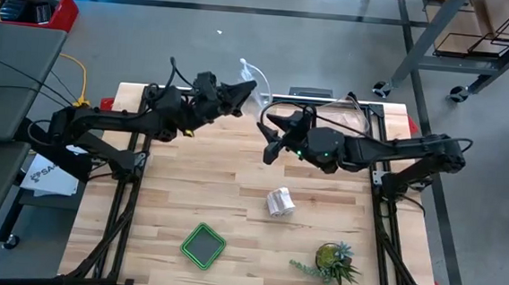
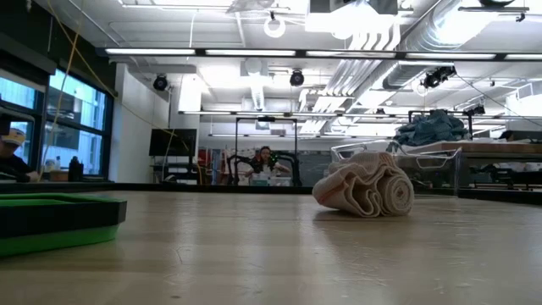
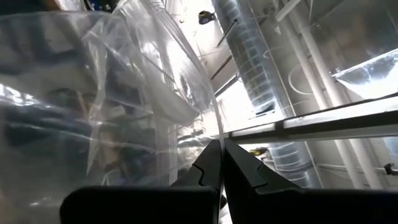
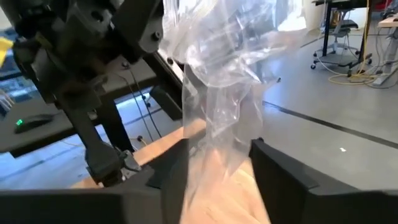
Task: Roll bandage
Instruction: Put the rolled white bandage into the transparent zip bag
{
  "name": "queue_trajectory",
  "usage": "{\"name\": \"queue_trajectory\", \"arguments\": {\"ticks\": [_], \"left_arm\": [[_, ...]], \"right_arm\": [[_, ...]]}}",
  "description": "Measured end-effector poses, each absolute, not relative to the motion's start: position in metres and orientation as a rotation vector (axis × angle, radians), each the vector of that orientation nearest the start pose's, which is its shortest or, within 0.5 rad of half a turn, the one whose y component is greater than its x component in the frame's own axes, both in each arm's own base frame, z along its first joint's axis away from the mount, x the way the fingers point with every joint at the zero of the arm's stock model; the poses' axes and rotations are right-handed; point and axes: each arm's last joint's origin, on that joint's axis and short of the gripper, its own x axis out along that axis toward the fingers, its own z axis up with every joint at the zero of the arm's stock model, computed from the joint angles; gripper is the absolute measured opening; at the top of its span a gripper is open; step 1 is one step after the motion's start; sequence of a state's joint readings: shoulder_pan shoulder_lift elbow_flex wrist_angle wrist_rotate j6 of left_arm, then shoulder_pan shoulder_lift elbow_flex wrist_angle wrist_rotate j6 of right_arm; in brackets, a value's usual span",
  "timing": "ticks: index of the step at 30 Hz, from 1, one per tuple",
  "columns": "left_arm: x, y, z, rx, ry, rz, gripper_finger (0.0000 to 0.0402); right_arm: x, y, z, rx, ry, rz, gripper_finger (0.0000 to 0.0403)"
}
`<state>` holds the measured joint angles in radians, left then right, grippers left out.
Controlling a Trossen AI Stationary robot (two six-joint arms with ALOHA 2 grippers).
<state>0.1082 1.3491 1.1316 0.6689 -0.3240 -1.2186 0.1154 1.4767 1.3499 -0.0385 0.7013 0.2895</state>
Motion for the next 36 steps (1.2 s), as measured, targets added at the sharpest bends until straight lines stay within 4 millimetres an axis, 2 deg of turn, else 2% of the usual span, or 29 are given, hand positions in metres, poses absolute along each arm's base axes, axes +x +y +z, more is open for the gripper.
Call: {"name": "queue_trajectory", "arguments": {"ticks": [3,6,7,18,25,30,33,36], "left_arm": [[0.297,0.04,0.408,-1.228,-0.657,0.093,0.0],[0.297,0.04,0.409,-1.23,-0.658,0.092,0.0],[0.297,0.04,0.409,-1.237,-0.659,0.09,0.0],[0.294,0.047,0.412,-1.332,-0.748,0.047,0.0],[0.285,0.056,0.422,-1.282,-0.791,0.016,0.0],[0.288,0.065,0.417,-1.256,-0.686,-0.045,0.0],[0.288,0.069,0.414,-1.241,-0.537,-0.146,0.0],[0.289,0.073,0.408,-1.212,-0.322,-0.287,0.0]], "right_arm": [[0.338,0.02,0.38,0.222,0.04,-0.614,0.0116],[0.337,0.022,0.381,0.222,0.02,-0.655,0.0026],[0.337,0.022,0.381,0.223,0.013,-0.667,0.0015],[0.337,0.026,0.368,0.298,0.079,-0.693,0.0],[0.334,0.041,0.366,0.268,0.126,-0.632,0.0],[0.316,0.052,0.392,0.192,0.148,-0.57,0.0],[0.305,0.055,0.406,0.165,0.202,-0.521,0.0005],[0.297,0.059,0.427,0.131,0.211,-0.452,0.0034]]}}
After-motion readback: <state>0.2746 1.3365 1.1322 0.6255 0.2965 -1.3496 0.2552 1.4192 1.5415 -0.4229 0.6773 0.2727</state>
